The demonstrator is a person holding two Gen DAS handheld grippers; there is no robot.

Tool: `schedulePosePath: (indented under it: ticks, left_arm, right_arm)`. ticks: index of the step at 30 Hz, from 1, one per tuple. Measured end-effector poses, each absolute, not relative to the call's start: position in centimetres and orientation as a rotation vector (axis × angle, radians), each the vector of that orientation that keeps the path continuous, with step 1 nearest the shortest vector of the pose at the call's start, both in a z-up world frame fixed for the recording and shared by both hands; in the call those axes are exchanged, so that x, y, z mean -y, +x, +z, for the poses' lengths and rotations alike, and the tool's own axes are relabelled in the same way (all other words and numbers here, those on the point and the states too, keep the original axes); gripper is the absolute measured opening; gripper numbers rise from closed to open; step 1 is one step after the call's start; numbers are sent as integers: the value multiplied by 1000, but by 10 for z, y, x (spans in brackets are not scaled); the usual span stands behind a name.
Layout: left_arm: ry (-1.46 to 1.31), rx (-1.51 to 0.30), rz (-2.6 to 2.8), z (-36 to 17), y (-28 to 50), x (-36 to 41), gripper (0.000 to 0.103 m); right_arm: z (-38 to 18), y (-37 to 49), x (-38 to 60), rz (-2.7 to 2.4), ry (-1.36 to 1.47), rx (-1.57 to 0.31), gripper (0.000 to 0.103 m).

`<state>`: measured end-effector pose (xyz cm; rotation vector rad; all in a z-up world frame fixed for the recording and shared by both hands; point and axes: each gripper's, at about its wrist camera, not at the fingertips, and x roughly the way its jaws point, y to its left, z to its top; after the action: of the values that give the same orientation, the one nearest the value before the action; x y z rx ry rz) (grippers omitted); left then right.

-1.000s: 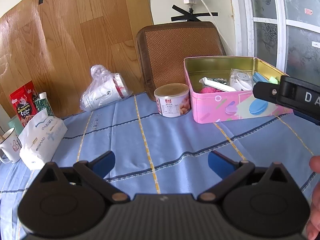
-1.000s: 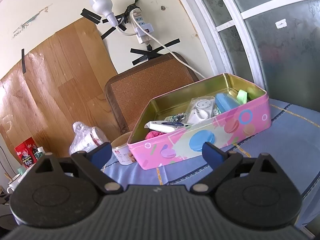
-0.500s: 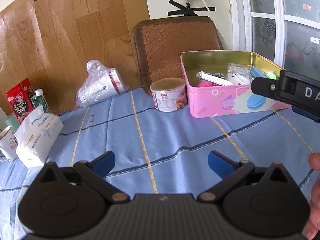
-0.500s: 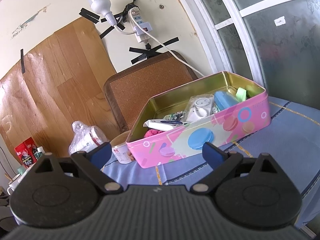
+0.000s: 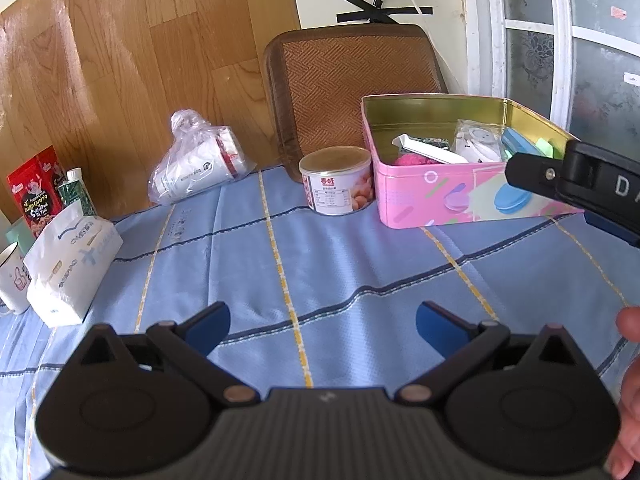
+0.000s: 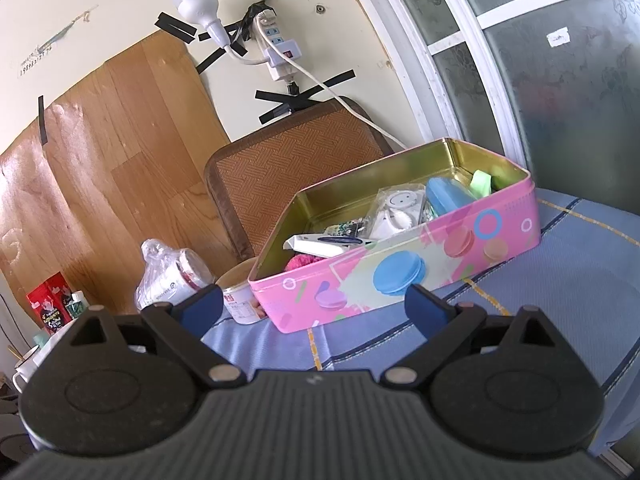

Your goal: Organize soft objects

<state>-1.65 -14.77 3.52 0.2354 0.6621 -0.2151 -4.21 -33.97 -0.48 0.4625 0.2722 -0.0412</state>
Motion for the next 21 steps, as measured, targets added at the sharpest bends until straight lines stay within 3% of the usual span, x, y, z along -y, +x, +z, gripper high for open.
schedulePosePath:
  ticks: [21]
  left_arm:
    - [258, -665, -207, 33, -16, 150, 103]
  right_arm:
    - [-7, -42, 338, -43, 462, -278, 99]
